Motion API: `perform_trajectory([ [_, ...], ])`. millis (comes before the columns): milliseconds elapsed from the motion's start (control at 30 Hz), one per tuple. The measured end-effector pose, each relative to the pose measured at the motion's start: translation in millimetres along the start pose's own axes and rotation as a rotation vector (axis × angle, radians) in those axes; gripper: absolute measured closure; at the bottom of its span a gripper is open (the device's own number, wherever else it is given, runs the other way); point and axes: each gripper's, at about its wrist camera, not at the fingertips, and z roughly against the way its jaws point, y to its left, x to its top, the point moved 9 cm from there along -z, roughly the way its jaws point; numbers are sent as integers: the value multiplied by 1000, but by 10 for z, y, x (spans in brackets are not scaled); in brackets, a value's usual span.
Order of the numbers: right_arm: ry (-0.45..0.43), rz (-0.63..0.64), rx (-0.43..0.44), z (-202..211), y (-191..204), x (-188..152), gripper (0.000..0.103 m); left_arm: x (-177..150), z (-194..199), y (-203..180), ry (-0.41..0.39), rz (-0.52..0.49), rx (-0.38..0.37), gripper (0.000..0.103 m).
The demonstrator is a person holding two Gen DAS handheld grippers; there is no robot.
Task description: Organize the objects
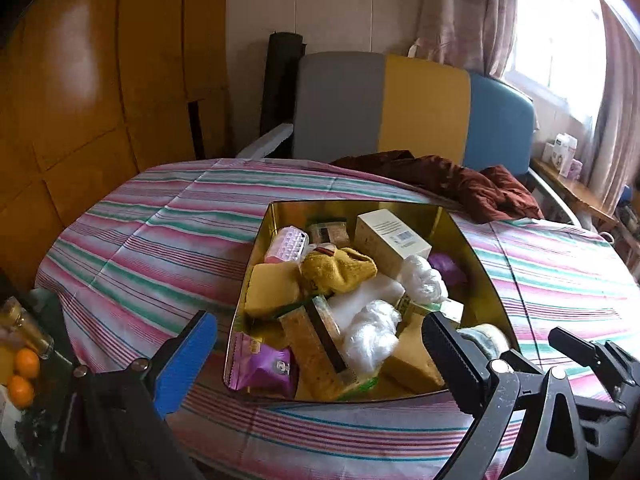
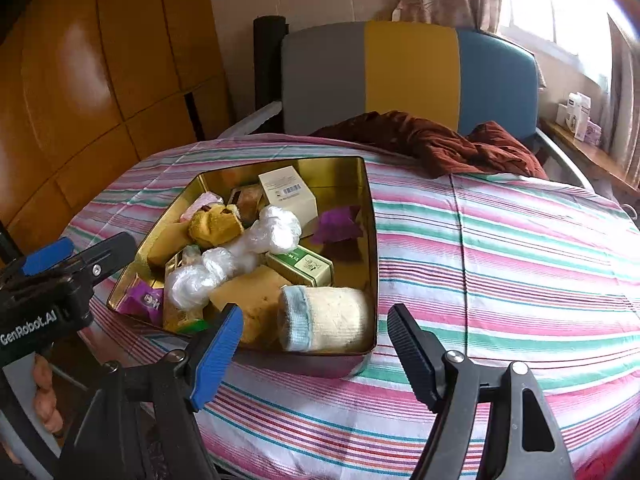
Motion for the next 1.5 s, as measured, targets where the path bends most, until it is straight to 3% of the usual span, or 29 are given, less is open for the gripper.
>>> perform_trajectory([
  [167, -10, -5, 8, 28, 26, 9, 27, 3, 152, 16, -54, 5, -53, 0],
  [267, -20, -5, 6, 52, 50, 19, 27, 32, 196, 41, -64, 3, -20, 2],
  [433, -29, -16, -2, 82, 53, 30, 27, -5, 191, 14, -36, -30, -1, 7],
  [1500, -10, 1, -14, -34, 122, 24, 27, -157, 66, -18, 19, -25, -39, 1],
])
